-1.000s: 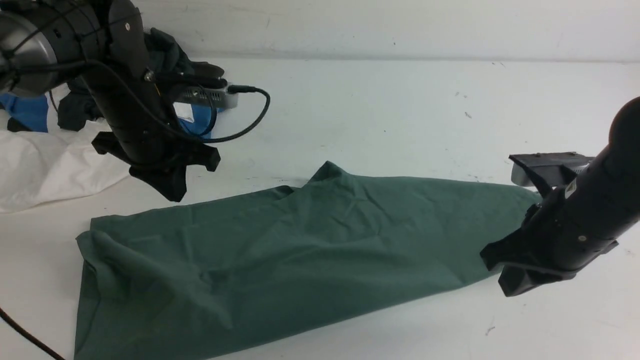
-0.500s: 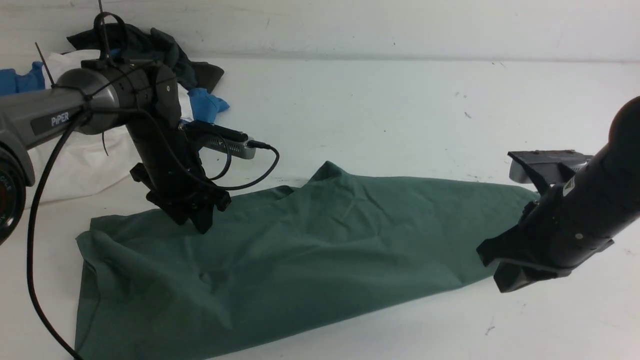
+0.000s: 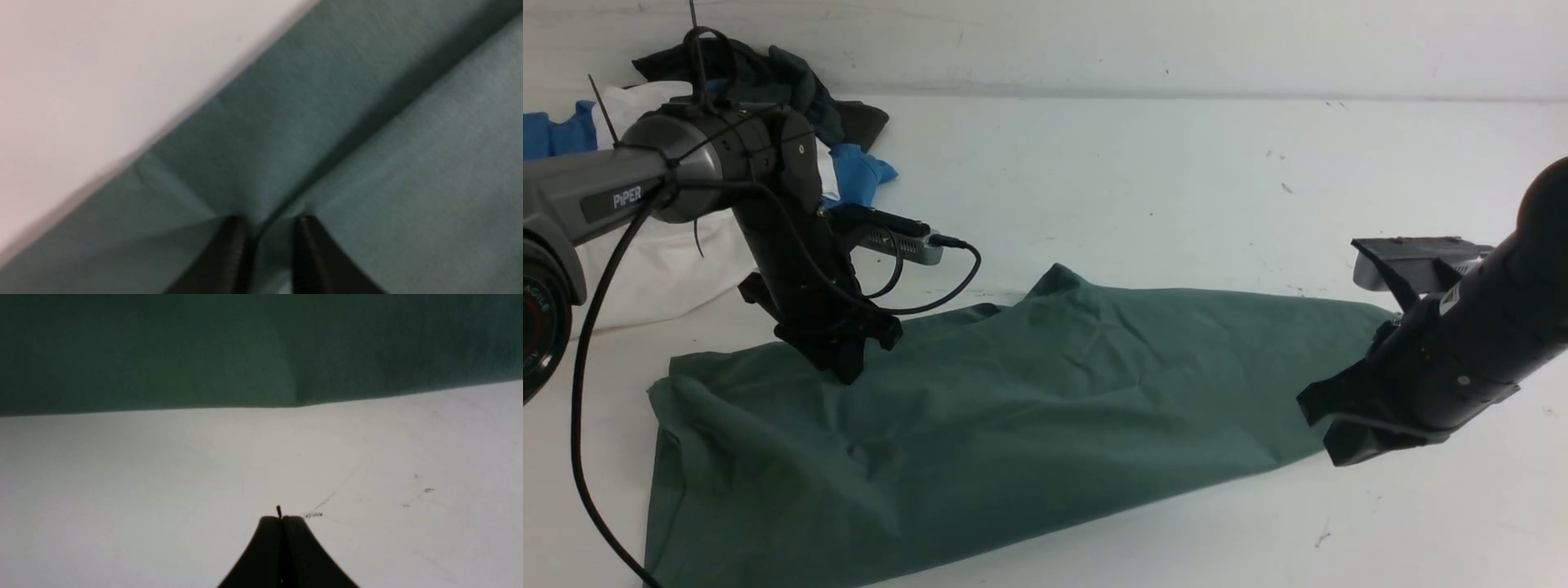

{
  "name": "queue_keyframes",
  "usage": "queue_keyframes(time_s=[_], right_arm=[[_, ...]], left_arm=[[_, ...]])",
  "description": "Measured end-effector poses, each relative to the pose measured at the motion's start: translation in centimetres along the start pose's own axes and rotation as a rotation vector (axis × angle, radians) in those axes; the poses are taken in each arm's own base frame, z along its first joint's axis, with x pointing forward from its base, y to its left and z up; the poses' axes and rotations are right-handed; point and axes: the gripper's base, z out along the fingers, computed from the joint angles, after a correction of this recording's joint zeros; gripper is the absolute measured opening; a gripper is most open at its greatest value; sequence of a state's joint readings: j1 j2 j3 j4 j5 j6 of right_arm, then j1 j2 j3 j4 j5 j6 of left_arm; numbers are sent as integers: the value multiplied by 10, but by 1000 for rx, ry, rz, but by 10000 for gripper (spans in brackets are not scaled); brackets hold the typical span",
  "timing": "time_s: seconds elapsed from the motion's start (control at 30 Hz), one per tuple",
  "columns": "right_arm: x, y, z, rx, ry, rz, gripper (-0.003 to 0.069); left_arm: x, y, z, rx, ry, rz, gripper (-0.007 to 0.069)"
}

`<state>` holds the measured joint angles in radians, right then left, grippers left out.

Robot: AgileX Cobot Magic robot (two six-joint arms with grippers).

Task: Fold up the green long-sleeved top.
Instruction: Use both arms to drag the lower edge of the fabric forward and fold it over the upper edge

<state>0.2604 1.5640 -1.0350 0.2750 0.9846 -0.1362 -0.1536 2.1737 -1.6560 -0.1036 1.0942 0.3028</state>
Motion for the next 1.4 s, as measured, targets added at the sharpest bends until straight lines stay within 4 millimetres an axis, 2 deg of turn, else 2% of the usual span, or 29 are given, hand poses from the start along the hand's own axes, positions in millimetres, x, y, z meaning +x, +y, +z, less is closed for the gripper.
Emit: queue_keyframes(time_s=[0.07,0.13,0.2,0.4,0.43,0.53,0.7,0.87,0.93,0.97,1.03,1.07,1.1,1.17,1.23,1.33,1.4], right_arm=[[0,0,0,1,-5,0,-14],[0,0,0,-1,-5,2,-14],[-1,0,0,-2,-6,2,-14],[-1,0,0,-2,-8,2,-14],[-1,1,0,-6,-10,6,-14],[-1,1,0,-15,-16,14,-14],[-2,2,0,-26,-26,24,-14],[-3,3,0,-35,-28,22,-14],[-2,4,0,-41,-26,25,-14],[-2,4,0,-41,-26,25,-14],[-2,4,0,-48,-24,25,-14],[-2,5,0,-50,-24,25,-14],[-2,5,0,-56,-23,26,-14],[-2,5,0,-59,-21,26,-14],[-2,6,0,-61,-20,26,-15],[-2,7,0,-72,-19,24,-15],[-2,7,0,-78,-18,24,-15]], left_arm=[[0,0,-2,3,5,1,15],[-1,0,-7,6,15,3,1],[-3,-1,-12,7,15,5,-1],[-20,1,-45,-22,-64,21,-3],[-26,3,-57,-49,-99,31,-3],[-31,6,-69,-91,-132,43,-3],[-32,10,-66,-120,-119,52,-3],[-36,15,-47,-140,-103,55,5],[-40,20,-40,-175,-112,47,55],[-40,20,-40,-179,-111,45,55],[-40,25,-38,-225,-109,13,134],[-40,25,-38,-225,-111,8,141],[-40,27,-38,-250,-111,-14,191],[-39,30,-39,-276,-99,-41,241],[-39,32,-48,-311,-82,-89,300],[-40,36,-66,-331,-128,-146,305],[-36,37,-79,-302,-159,-187,260]])
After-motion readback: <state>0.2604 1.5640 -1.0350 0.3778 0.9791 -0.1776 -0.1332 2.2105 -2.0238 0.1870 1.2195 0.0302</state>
